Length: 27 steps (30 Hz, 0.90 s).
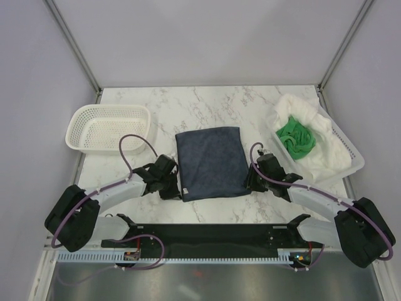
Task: Fold and stack the towels
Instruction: Fold the towel
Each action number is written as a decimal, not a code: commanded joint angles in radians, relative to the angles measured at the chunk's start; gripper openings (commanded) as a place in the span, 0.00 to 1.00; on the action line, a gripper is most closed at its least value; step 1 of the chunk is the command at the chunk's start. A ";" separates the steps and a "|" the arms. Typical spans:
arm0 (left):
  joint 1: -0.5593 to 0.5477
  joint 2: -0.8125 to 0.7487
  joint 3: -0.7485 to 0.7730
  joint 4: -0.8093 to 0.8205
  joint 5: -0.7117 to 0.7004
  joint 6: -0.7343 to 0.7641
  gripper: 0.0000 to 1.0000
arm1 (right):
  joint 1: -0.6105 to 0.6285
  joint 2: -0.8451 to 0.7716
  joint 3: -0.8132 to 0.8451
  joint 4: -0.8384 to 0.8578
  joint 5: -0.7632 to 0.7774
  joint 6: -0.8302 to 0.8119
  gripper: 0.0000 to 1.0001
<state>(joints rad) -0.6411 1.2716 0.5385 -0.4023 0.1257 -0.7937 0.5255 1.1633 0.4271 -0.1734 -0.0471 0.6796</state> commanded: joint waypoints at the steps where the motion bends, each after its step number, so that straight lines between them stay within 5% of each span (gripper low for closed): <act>1: -0.003 -0.018 0.024 -0.050 -0.046 -0.042 0.07 | 0.010 -0.046 -0.019 0.054 0.029 0.061 0.40; 3: -0.003 -0.038 0.049 -0.122 -0.061 -0.044 0.20 | 0.010 -0.077 0.019 0.007 0.039 0.067 0.41; 4: -0.003 -0.054 0.082 -0.147 -0.084 -0.045 0.36 | 0.010 -0.086 0.042 -0.015 0.041 0.066 0.43; 7: 0.012 -0.126 0.197 -0.234 -0.170 -0.032 0.51 | 0.010 -0.093 0.194 -0.107 0.123 0.039 0.51; 11: 0.105 -0.095 0.385 -0.175 -0.173 0.074 0.56 | -0.001 0.047 0.485 -0.123 0.196 -0.067 0.58; 14: 0.185 0.076 0.564 -0.138 -0.130 0.168 0.56 | -0.057 0.337 0.696 -0.146 0.165 -0.177 0.59; 21: 0.253 0.490 0.992 -0.223 0.080 0.580 0.61 | -0.176 0.729 1.102 -0.280 -0.140 -0.567 0.61; 27: 0.294 0.675 1.183 -0.240 0.163 0.715 0.60 | -0.285 0.948 1.347 -0.357 -0.344 -0.672 0.61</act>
<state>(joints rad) -0.3687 1.9003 1.6382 -0.6041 0.1978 -0.2417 0.2768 2.0449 1.6409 -0.4618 -0.2337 0.1398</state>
